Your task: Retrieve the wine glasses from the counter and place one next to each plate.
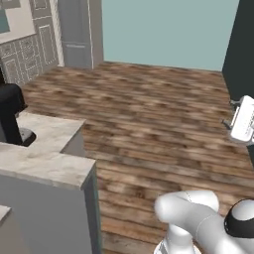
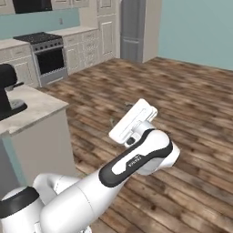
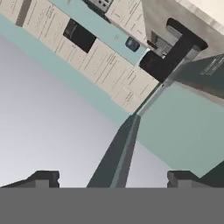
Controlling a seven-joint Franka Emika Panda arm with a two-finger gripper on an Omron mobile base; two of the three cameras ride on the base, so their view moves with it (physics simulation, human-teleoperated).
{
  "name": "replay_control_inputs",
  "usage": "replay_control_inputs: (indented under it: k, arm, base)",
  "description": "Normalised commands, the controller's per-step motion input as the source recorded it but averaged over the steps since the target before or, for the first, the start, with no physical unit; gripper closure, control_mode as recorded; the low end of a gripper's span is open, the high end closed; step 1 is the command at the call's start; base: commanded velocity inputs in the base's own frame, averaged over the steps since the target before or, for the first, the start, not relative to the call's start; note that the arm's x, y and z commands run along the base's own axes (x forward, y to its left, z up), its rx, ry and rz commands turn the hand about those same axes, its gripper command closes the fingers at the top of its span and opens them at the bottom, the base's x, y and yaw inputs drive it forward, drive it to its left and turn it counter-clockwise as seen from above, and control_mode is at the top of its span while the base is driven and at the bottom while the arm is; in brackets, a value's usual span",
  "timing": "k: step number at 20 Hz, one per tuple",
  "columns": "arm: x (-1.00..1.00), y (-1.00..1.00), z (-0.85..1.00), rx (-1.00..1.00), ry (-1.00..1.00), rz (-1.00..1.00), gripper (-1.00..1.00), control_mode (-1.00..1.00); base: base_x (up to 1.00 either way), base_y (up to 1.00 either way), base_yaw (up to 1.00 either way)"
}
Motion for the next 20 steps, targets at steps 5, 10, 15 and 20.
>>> replay_control_inputs:
  k: [5, 10, 15, 20]
  arm:
    - [0.00, 0.00, 0.00, 0.00, 0.00, 0.00, -1.00, 1.00]
    - [0.00, 0.00, 0.00, 0.00, 0.00, 0.00, -1.00, 1.00]
    - [0.00, 0.00, 0.00, 0.00, 0.00, 0.00, -1.00, 1.00]
    - [0.00, 0.00, 0.00, 0.00, 0.00, 0.00, -1.00, 1.00]
  base:
    - [1.00, -0.49, 0.21]
    - [1.00, -0.42, 0.25]
    - [1.00, -0.45, 0.39]
    - [1.00, -0.62, 0.55]
